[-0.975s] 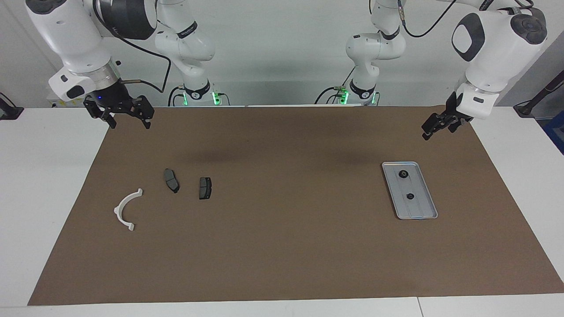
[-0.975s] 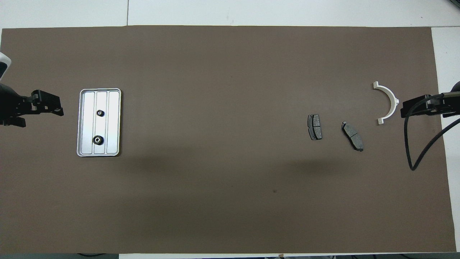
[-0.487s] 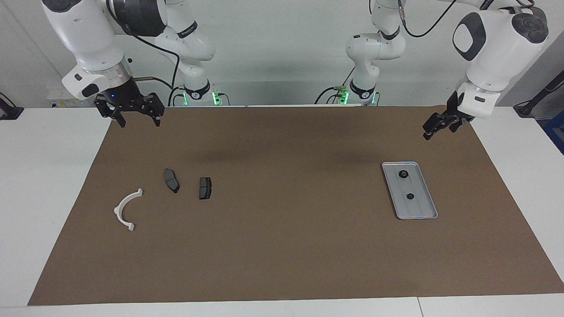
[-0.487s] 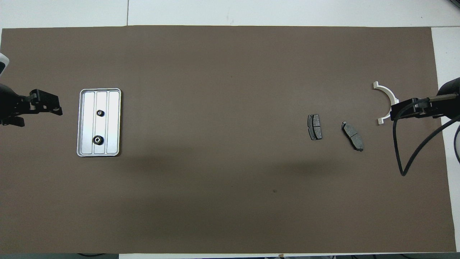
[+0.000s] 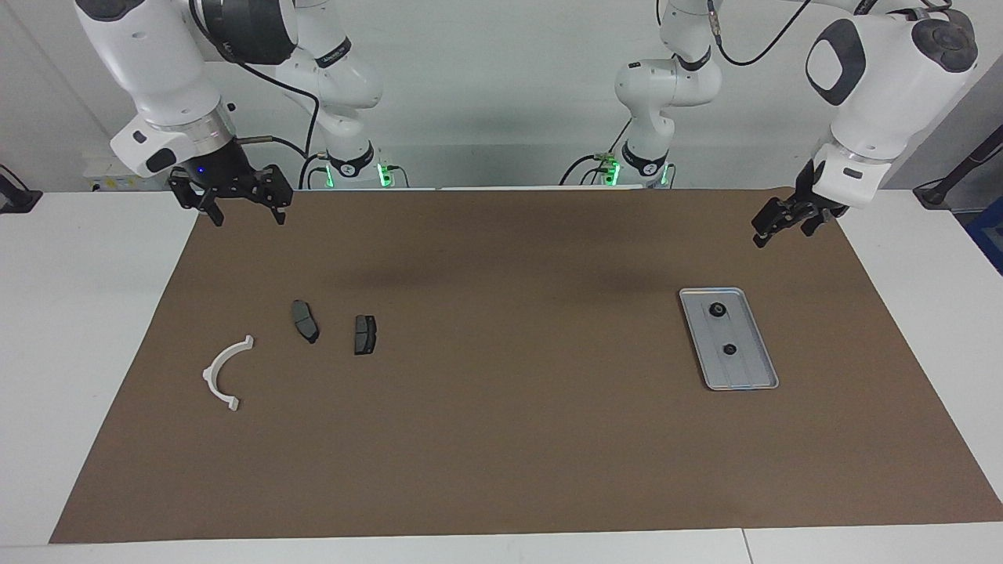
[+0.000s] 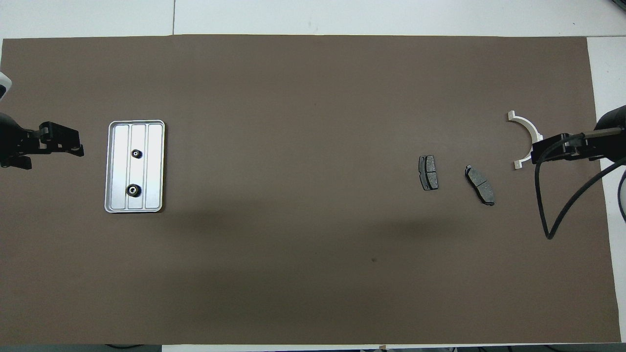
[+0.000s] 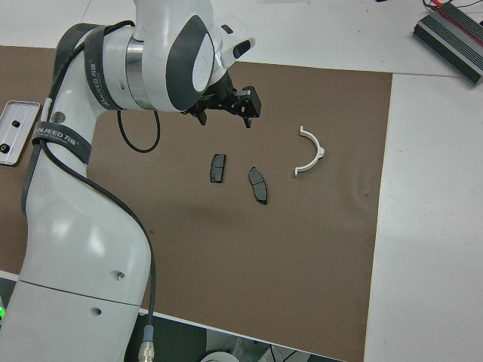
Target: Pick bearing gear from pile to tray
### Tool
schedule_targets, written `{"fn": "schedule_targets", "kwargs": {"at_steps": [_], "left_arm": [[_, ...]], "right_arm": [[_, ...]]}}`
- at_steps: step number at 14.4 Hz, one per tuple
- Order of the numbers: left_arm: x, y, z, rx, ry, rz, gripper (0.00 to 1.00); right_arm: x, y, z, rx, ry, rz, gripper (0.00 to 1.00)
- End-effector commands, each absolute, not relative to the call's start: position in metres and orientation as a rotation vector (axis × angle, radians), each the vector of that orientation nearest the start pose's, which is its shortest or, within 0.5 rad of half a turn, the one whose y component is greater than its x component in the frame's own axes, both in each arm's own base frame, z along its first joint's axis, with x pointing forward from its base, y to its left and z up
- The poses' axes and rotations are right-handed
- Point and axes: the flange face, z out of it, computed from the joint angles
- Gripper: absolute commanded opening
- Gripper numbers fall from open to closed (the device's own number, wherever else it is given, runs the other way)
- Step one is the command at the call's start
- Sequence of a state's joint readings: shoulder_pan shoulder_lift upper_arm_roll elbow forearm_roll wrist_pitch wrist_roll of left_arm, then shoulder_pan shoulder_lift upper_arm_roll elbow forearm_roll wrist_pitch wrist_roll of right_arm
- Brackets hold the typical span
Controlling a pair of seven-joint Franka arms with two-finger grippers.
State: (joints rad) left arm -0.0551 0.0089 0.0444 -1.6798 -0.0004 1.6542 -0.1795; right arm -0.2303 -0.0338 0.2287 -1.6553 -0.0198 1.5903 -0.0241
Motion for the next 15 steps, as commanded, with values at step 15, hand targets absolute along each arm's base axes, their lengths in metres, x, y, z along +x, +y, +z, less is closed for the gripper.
{"fn": "schedule_targets", "kwargs": {"at_steps": [15], "left_arm": [[0.558,-0.011,0.597,-3.129,-0.221,0.031,1.00]], "right_arm": [[0.535,-0.002,0.606,-3.151,-0.069,0.064,1.00]]}}
